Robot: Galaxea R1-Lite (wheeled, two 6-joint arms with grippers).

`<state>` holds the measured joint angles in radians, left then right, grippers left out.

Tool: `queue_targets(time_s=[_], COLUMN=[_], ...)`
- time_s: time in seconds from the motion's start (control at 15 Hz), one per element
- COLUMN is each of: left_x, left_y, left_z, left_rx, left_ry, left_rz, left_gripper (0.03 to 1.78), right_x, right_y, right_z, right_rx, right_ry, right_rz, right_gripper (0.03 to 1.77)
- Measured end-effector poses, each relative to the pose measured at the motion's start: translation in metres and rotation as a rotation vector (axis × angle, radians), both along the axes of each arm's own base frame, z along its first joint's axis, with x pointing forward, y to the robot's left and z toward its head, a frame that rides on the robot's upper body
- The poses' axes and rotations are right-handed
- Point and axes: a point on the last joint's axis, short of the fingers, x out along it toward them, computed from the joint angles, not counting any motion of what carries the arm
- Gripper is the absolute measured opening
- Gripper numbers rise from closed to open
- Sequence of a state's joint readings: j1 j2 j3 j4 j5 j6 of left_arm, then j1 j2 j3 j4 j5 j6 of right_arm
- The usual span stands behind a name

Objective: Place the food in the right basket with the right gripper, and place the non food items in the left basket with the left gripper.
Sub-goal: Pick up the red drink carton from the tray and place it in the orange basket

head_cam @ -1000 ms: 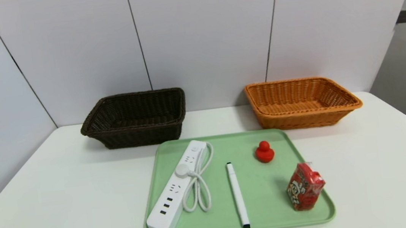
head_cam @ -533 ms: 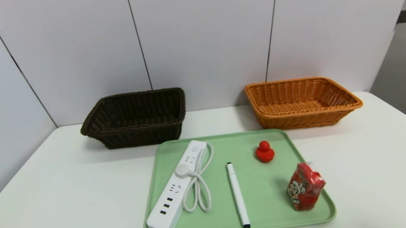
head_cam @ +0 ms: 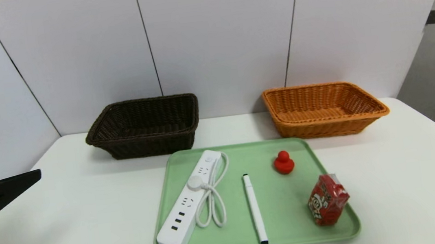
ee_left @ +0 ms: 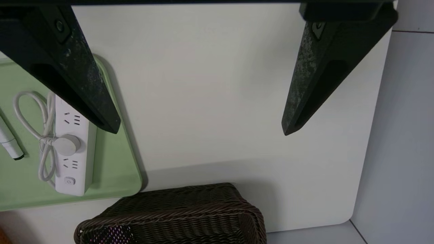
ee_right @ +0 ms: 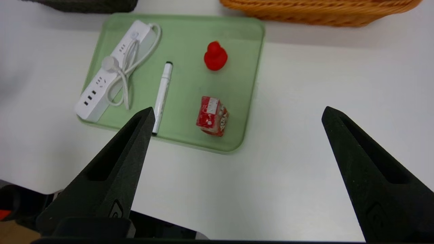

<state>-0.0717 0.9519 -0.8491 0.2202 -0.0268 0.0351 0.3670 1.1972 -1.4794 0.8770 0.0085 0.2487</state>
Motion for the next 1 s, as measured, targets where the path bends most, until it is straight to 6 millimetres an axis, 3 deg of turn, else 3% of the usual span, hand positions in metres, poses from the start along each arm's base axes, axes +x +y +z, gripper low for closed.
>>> queue_targets(time_s=[0.2,0.47,1.0], left_x=[0.02,0.029,0.038], left_y=[-0.006,-0.013,-0.018], left_z=[-0.005,-0.018,-0.024], left_rx=[-0.006,0.006,0.015], left_ry=[0.023,0.089,0.124], left_rz=[-0.01,-0.05,-0.065], left_gripper=[1.69,1.69,1.69], right_x=[0.026,0.047,0.087], right_y=[0.042,0.086,0.117], right_z=[-0.015,-0.047,-0.098], right_rx=[0.0,-0.074,-0.202], right_ry=[0.135,0.326,0.527], right_rz=[0.026,-0.013,-0.127], right_gripper=[1.7,1.7,1.7])
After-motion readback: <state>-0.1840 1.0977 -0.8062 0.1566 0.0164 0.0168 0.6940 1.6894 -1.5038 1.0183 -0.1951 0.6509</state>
